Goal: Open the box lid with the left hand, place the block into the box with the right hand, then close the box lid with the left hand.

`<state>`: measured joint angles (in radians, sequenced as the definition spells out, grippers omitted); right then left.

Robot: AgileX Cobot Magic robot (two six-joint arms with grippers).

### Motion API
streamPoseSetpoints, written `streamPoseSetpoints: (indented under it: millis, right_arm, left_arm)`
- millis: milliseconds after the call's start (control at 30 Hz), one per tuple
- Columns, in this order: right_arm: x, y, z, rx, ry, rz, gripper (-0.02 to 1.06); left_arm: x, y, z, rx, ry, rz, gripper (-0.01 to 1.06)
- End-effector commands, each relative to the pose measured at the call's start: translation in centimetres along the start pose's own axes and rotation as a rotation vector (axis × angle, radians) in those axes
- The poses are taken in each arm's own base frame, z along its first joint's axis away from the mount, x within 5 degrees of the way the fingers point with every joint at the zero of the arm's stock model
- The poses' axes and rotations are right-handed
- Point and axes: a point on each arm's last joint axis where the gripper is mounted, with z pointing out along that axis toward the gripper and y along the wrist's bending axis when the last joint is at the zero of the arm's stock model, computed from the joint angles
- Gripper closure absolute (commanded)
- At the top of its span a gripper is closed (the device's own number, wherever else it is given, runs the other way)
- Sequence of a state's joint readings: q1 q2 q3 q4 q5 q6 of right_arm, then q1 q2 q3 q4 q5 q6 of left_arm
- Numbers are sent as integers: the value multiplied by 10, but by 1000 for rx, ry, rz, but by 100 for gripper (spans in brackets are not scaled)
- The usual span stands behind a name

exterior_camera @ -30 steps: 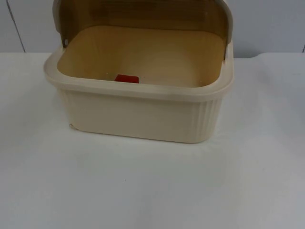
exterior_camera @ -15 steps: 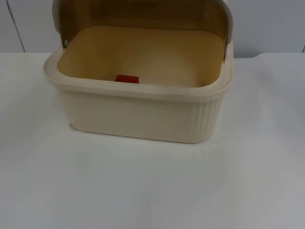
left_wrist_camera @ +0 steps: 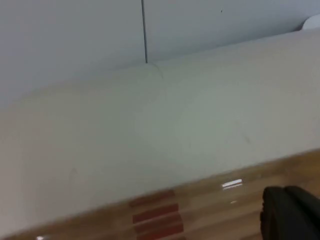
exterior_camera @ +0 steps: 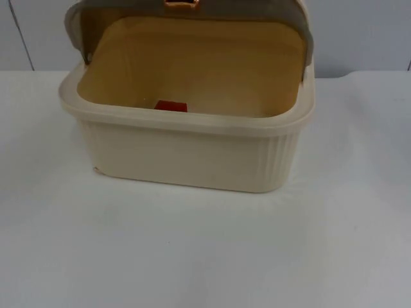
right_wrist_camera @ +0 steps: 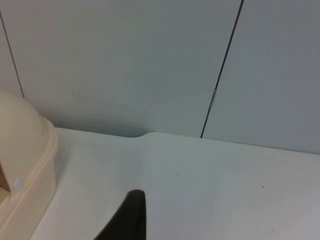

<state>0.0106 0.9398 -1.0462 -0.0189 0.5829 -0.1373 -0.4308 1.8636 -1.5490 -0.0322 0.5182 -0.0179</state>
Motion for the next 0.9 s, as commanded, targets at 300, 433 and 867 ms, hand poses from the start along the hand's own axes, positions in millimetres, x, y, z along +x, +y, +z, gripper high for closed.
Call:
streamPoseSetpoints:
  millis: [300,433,867]
  right_arm:
    - [-2,0,-4,2,-16,-12,0]
    - [-2,0,-4,2,-16,-12,0]
    - [-2,0,-4,2,-16,-12,0]
  left_arm:
    - [16,-34,1,56,124,27,105]
    - [19,-34,1,54,157,12,105]
    - [72,-30,16,36,314,-3,105]
